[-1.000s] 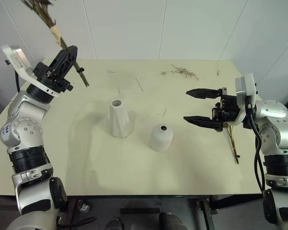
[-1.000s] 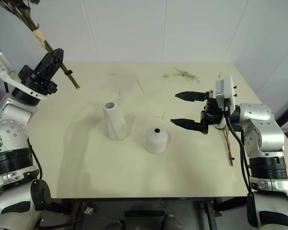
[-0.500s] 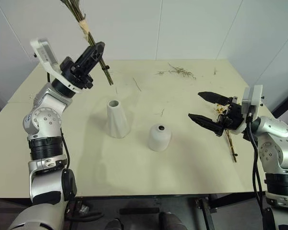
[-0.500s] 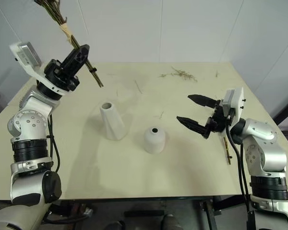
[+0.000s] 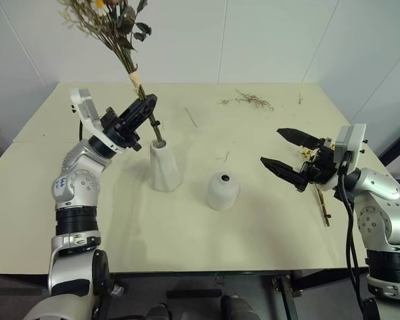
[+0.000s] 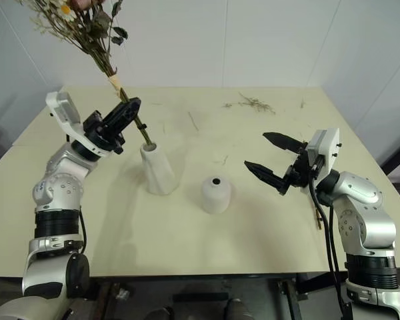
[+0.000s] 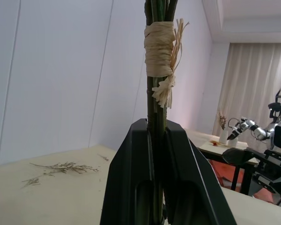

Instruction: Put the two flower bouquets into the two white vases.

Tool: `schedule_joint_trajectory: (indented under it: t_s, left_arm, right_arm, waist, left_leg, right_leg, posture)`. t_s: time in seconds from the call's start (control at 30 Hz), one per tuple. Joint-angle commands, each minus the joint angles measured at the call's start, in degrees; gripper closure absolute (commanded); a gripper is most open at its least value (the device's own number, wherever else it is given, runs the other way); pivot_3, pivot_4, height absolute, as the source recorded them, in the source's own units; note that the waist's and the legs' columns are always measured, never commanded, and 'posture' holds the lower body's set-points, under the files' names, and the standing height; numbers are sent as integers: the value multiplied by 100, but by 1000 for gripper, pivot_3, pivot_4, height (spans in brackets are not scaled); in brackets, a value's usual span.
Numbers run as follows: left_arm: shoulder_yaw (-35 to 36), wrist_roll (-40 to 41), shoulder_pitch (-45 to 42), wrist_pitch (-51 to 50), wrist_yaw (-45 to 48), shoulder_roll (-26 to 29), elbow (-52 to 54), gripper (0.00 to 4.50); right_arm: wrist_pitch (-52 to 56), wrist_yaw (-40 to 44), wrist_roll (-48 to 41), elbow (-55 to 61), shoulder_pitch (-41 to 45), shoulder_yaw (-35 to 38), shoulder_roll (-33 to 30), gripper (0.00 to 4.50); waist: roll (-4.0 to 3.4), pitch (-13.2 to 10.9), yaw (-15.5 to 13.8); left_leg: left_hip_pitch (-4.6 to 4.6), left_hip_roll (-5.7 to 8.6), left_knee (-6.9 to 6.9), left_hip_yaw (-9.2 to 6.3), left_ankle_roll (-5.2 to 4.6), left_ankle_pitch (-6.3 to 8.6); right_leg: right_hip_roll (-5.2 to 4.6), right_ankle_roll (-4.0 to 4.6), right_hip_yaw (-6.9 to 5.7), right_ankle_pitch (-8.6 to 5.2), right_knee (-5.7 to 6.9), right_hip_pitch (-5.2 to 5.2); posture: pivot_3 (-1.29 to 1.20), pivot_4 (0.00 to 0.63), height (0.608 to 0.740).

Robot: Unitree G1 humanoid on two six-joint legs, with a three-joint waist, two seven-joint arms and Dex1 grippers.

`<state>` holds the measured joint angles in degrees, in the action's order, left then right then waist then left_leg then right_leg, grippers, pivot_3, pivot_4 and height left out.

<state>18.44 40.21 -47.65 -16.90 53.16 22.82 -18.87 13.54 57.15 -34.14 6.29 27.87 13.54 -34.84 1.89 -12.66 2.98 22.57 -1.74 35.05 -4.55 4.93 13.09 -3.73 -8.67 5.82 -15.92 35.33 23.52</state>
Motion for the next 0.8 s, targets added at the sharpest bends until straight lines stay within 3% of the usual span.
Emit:
schedule_joint_trajectory:
  t_s: [0.03, 0.8]
  left_arm:
    - [-15, -31, 19, 176, 74, -32, 86, 4446]
    - [-60, -326, 487, 835, 60, -162, -165, 4446]
  right_arm:
    - [-106, -66, -102, 204, -22, 115, 7, 0]
    - [-131, -210, -76, 227, -59, 44, 198, 0]
  waist:
    - [0, 0, 4]
    - [0, 0, -7]
  left_leg:
    - [0, 0, 0, 0, 0, 0]
    - [0, 0, 0, 0, -2, 1]
  right_leg:
    - [1, 0, 0, 0, 0, 0]
    - [2, 0, 3, 0, -1, 0]
  posture:
    - [0, 150, 740]
    - [0, 150, 740]
